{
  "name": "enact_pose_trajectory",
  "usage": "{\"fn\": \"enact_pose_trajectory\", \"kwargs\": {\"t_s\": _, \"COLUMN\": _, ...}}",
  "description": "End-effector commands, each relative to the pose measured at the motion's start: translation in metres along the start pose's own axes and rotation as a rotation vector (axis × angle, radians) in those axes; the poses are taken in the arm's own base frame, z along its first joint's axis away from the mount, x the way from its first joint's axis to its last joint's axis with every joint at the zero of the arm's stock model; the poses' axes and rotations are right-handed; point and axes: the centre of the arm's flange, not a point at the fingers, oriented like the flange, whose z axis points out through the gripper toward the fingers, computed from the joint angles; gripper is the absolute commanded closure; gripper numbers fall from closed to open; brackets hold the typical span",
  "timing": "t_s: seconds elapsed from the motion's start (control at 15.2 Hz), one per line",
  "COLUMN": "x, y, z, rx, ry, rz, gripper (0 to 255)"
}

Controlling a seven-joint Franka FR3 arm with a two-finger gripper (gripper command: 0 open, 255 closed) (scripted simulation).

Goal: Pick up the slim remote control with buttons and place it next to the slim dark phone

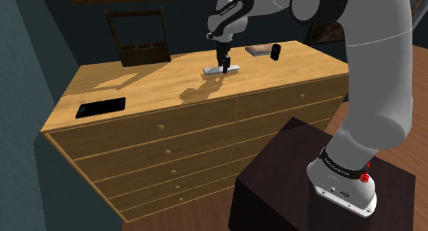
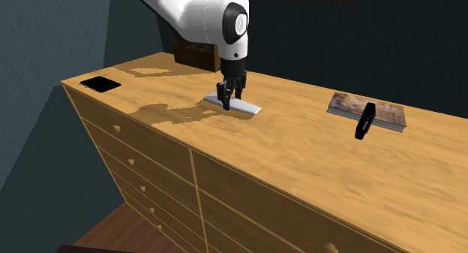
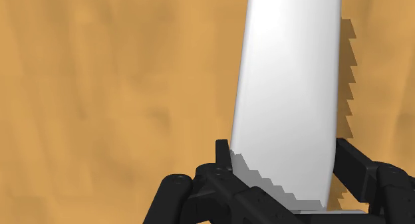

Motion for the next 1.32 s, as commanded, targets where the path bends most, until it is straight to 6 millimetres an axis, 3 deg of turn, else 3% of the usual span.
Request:
{"fn": "enact_pose_trajectory", "kwargs": {"t_s": 0.0, "x": 0.000, "y": 0.000, "z": -0.010, "rx": 0.000, "ry": 0.000, "rz": 0.000, "gripper": 255}}
{"fn": "enact_pose_trajectory", "kwargs": {"t_s": 0.86, "x": 0.000, "y": -0.001, "z": -0.073, "rx": 0.000, "ry": 0.000, "rz": 0.000, "gripper": 255}}
{"fn": "enact_pose_trajectory", "kwargs": {"t_s": 1.25, "x": 0.072, "y": -0.034, "z": -0.073, "rx": 0.000, "ry": 0.000, "rz": 0.000, "gripper": 255}}
